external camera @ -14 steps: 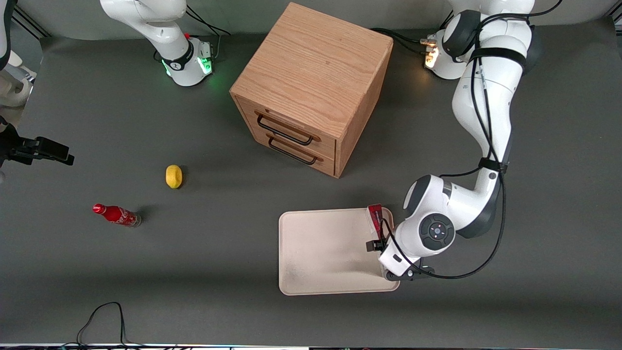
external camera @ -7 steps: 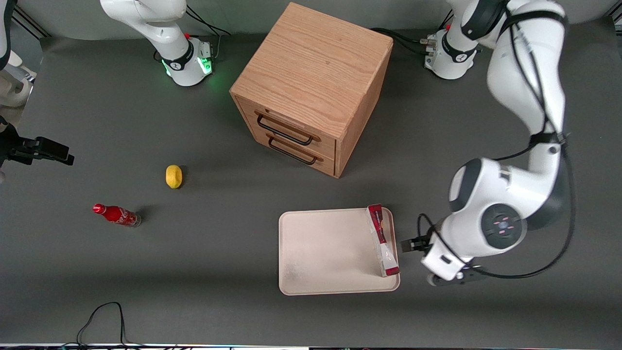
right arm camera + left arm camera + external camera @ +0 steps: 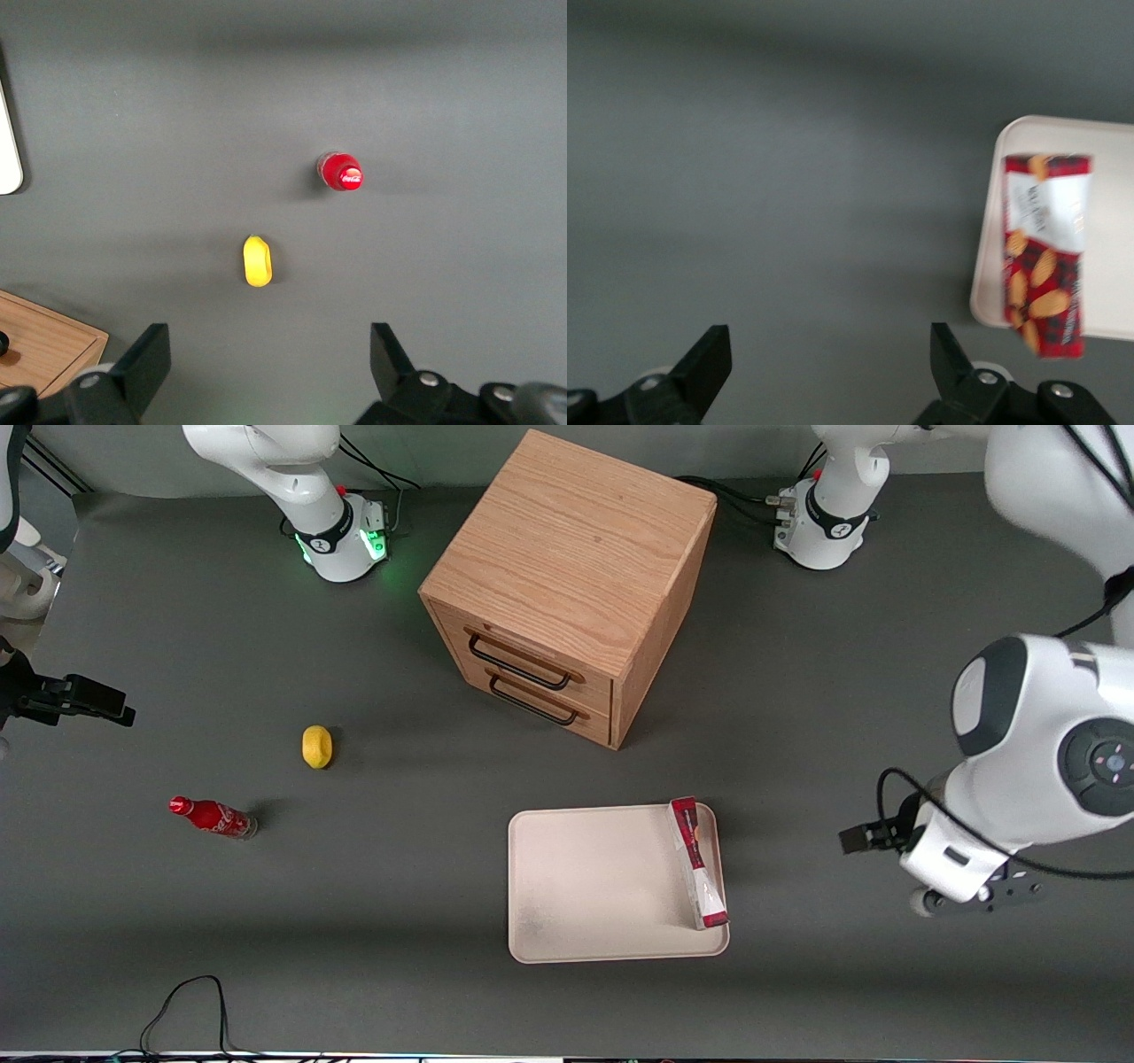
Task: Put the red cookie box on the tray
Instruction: 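Open the left gripper and withdraw it up away from the tray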
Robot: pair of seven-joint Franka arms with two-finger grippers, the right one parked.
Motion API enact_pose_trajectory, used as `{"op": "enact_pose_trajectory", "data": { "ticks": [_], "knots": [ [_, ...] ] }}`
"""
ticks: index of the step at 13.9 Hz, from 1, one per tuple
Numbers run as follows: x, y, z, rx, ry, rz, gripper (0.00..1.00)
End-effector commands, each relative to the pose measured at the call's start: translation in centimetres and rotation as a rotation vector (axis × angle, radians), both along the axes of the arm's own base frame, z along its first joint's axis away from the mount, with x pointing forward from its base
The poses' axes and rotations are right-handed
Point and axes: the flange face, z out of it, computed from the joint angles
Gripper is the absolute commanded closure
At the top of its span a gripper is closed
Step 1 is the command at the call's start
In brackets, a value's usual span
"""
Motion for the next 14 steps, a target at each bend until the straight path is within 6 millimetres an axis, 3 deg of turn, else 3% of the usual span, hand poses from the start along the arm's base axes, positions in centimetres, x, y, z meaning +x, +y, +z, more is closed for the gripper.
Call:
{"op": "enact_pose_trajectory", "data": {
  "ticks": [1, 2, 4, 5, 8, 14],
  "knots": [
    [-5.8, 3.6, 3.1, 0.063, 0.02, -0.012, 0.0],
    [-6.8, 5.5, 3.6, 0.063, 0.035, -0.021, 0.0],
    [-8.9, 6.6, 4.7, 0.05, 0.05, -0.045, 0.0],
    [-10.3, 8.1, 5.3, 0.05, 0.052, -0.02, 0.0],
    [-14.5, 8.1, 6.8, 0.048, 0.036, -0.017, 0.0],
    [-14.9, 11.9, 11.8, 0.036, 0.046, -0.115, 0.0]
  ]
}}
